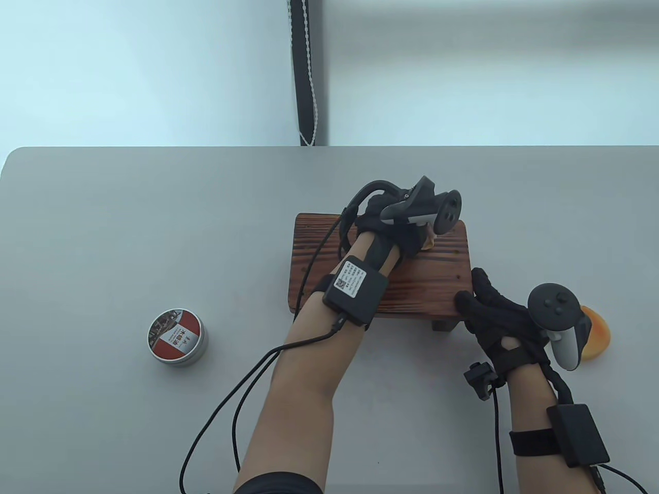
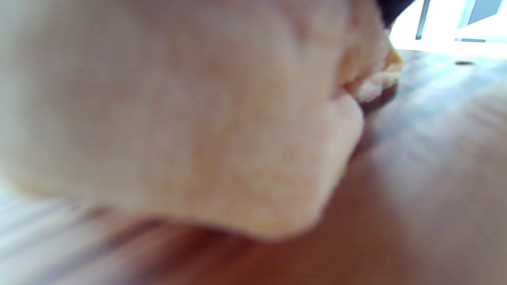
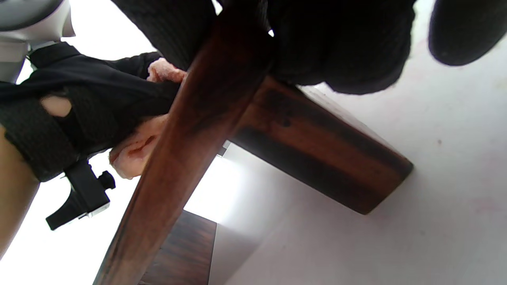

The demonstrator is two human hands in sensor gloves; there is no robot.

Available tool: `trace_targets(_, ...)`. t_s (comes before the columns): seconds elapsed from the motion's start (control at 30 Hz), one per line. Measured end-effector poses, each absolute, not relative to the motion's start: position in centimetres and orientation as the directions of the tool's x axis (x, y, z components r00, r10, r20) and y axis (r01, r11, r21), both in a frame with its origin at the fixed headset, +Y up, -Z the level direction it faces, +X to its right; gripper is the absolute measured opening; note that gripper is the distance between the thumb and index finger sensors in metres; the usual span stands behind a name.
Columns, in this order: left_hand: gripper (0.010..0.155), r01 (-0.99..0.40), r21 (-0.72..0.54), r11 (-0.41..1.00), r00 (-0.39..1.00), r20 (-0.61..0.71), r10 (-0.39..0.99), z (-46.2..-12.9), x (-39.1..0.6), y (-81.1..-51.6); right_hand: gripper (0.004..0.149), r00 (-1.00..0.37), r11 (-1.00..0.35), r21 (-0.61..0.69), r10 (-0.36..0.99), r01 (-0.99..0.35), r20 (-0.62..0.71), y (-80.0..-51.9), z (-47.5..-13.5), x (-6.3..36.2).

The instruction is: Dip and apply wood wax on stool

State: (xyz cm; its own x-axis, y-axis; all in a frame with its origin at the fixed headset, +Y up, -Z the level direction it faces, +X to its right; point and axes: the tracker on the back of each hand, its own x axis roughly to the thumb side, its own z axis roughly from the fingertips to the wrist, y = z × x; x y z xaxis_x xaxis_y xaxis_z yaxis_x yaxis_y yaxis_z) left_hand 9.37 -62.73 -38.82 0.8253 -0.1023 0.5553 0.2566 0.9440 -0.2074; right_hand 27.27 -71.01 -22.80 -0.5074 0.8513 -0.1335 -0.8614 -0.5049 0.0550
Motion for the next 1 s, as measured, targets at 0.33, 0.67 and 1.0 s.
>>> trace_targets(0.33, 0.062, 0.336, -0.09, 0.937, 0.684, 0.708, -0.178, -32.6, 6.8, -62.5, 0.073, -0.501, -0.498, 0.055, 0.855, -0.865, -0.134, -71.0, -22.8, 27.3)
trace_targets(0.67, 0.063, 0.39, -0.016, 0.92, 0.584, 0.777, -0.234, -22.2, -0.7, -62.4, 0.073, -0.5, -0.498, 0.052, 0.855, -0.866, -0.136, -71.0, -22.8, 27.2)
trace_targets(1.0, 0.06, 0.334, -0.054, 0.941, 0.619, 0.765, -0.176, -26.9, 4.2, -62.5, 0.073, -0.499, -0.497, 0.046, 0.856, -0.866, -0.135, -71.1, -22.7, 27.2)
